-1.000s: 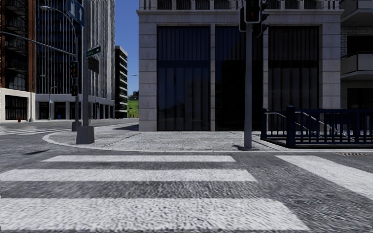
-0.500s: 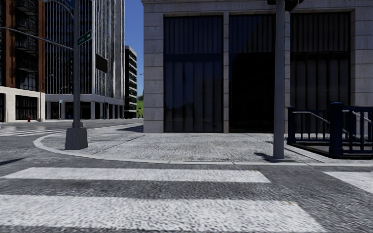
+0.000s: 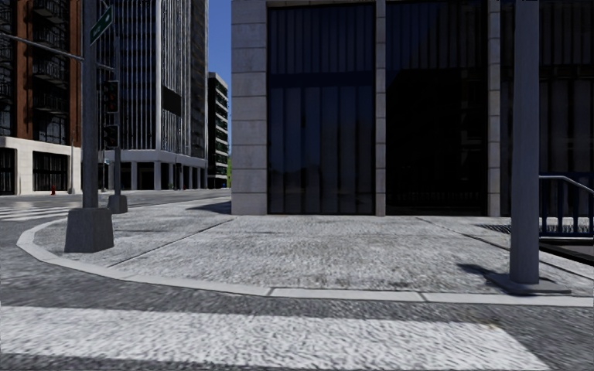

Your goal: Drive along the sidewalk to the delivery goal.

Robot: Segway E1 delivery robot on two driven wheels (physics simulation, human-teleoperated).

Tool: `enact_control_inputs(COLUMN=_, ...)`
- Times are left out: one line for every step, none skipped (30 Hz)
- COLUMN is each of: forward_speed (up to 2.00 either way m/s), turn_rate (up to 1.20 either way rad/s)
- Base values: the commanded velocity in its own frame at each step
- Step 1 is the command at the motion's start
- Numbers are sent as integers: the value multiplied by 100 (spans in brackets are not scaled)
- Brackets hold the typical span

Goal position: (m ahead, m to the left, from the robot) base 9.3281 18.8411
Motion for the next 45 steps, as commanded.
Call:
enact_control_inputs(forward_speed=200, turn_rate=0)
enact_control_inputs(forward_speed=200, turn_rate=0)
enact_control_inputs(forward_speed=200, turn_rate=0)
enact_control_inputs(forward_speed=200, turn_rate=0)
enact_control_inputs(forward_speed=200, turn_rate=0)
enact_control_inputs(forward_speed=200, turn_rate=0)
enact_control_inputs(forward_speed=200, turn_rate=0)
enact_control_inputs(forward_speed=200, turn_rate=0)
enact_control_inputs(forward_speed=200, turn_rate=0)
enact_control_inputs(forward_speed=200, turn_rate=0)
enact_control_inputs(forward_speed=200, turn_rate=0)
enact_control_inputs(forward_speed=200, turn_rate=0)
enact_control_inputs(forward_speed=200, turn_rate=0)
enact_control_inputs(forward_speed=200, turn_rate=0)
enact_control_inputs(forward_speed=200, turn_rate=0)
enact_control_inputs(forward_speed=200, turn_rate=0)
enact_control_inputs(forward_speed=200, turn_rate=0)
enact_control_inputs(forward_speed=200, turn_rate=0)
enact_control_inputs(forward_speed=195, turn_rate=5)
enact_control_inputs(forward_speed=191, turn_rate=10)
enact_control_inputs(forward_speed=190, turn_rate=12)
enact_control_inputs(forward_speed=190, turn_rate=12)
enact_control_inputs(forward_speed=177, turn_rate=18)
enact_control_inputs(forward_speed=177, turn_rate=20)
enact_control_inputs(forward_speed=174, turn_rate=22)
enact_control_inputs(forward_speed=172, turn_rate=23)
enact_control_inputs(forward_speed=172, turn_rate=23)
enact_control_inputs(forward_speed=172, turn_rate=23)
enact_control_inputs(forward_speed=172, turn_rate=24)
enact_control_inputs(forward_speed=172, turn_rate=26)
enact_control_inputs(forward_speed=172, turn_rate=29)
enact_control_inputs(forward_speed=172, turn_rate=32)
enact_control_inputs(forward_speed=172, turn_rate=33)
enact_control_inputs(forward_speed=172, turn_rate=33)
enact_control_inputs(forward_speed=172, turn_rate=33)
enact_control_inputs(forward_speed=172, turn_rate=37)
enact_control_inputs(forward_speed=172, turn_rate=39)
enact_control_inputs(forward_speed=172, turn_rate=40)
enact_control_inputs(forward_speed=172, turn_rate=40)
enact_control_inputs(forward_speed=172, turn_rate=40)
enact_control_inputs(forward_speed=172, turn_rate=40)
enact_control_inputs(forward_speed=172, turn_rate=40)
enact_control_inputs(forward_speed=172, turn_rate=40)
enact_control_inputs(forward_speed=172, turn_rate=40)
enact_control_inputs(forward_speed=172, turn_rate=42)
